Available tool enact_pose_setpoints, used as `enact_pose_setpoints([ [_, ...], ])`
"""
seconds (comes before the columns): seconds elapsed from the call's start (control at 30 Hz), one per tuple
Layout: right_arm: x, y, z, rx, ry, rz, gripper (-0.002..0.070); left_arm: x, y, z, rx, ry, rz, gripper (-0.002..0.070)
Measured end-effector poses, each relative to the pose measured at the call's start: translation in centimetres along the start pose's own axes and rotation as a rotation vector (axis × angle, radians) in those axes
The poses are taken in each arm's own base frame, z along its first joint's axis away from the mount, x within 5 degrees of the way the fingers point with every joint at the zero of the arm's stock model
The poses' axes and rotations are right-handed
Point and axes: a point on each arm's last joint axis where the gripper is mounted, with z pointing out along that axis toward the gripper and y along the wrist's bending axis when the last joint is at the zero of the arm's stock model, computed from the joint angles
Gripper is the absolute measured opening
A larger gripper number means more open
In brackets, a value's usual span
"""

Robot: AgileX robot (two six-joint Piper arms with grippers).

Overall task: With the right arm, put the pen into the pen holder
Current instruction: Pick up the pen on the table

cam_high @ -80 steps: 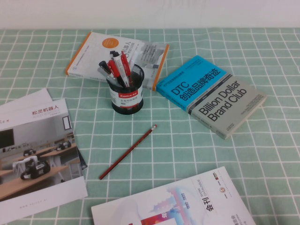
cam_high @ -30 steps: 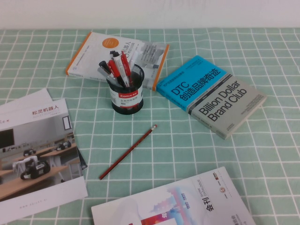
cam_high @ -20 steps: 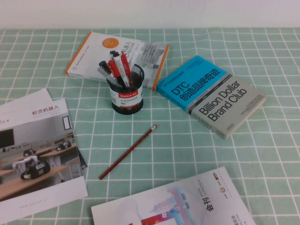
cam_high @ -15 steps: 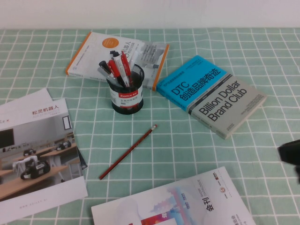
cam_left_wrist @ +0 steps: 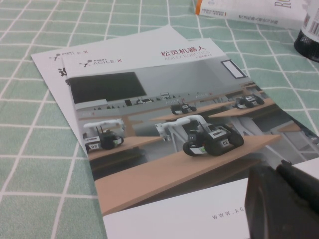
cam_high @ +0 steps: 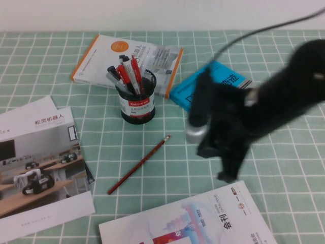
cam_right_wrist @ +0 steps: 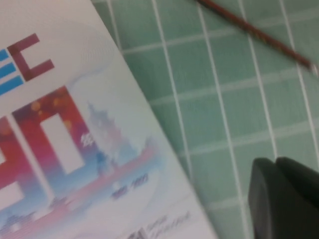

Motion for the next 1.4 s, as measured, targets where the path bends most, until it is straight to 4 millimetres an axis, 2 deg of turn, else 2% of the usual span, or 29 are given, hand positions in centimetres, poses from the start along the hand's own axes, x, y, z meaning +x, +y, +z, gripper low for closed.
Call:
enact_pose_setpoints([
  [0.13,-2.9,-1.0,3.2,-0.053,0.01,-0.189,-0.002,0.0,0.0,0.0,0.0,0.0,0.0,-0.0006],
  [0.27,-4.7,-2.0,6.5,-0.089,0.019,-0.341,0.0006,0.0,0.0,0.0,0.0,0.0,0.0,-0.0006],
  [0.37,-5.7,-3.0,8.5,-0.103,0.02,-0.392,0.0071,0.0,0.0,0.0,0.0,0.0,0.0,-0.0006],
  [0.57,-6.7,-4.0,12.4,-0.125,0.03,-0.455,0.0294,0.0,0.0,0.0,0.0,0.0,0.0,-0.0006],
  [0.67,-6.8,-4.3,13.5,-0.125,0.044,-0.551,0.0343,0.0,0.0,0.0,0.0,0.0,0.0,-0.0006],
  [0.77,-6.9,-4.2,14.5,-0.128,0.045,-0.643,0.034,0.0,0.0,0.0,0.0,0.0,0.0,-0.0006],
  [1.07,-7.1,-4.7,16.3,-0.084,0.017,-0.746,0.0231,0.0,0.0,0.0,0.0,0.0,0.0,-0.0006],
  [1.4,-6.7,-4.0,17.5,-0.152,0.04,-0.754,0.0218,0.0,0.0,0.0,0.0,0.0,0.0,-0.0006],
])
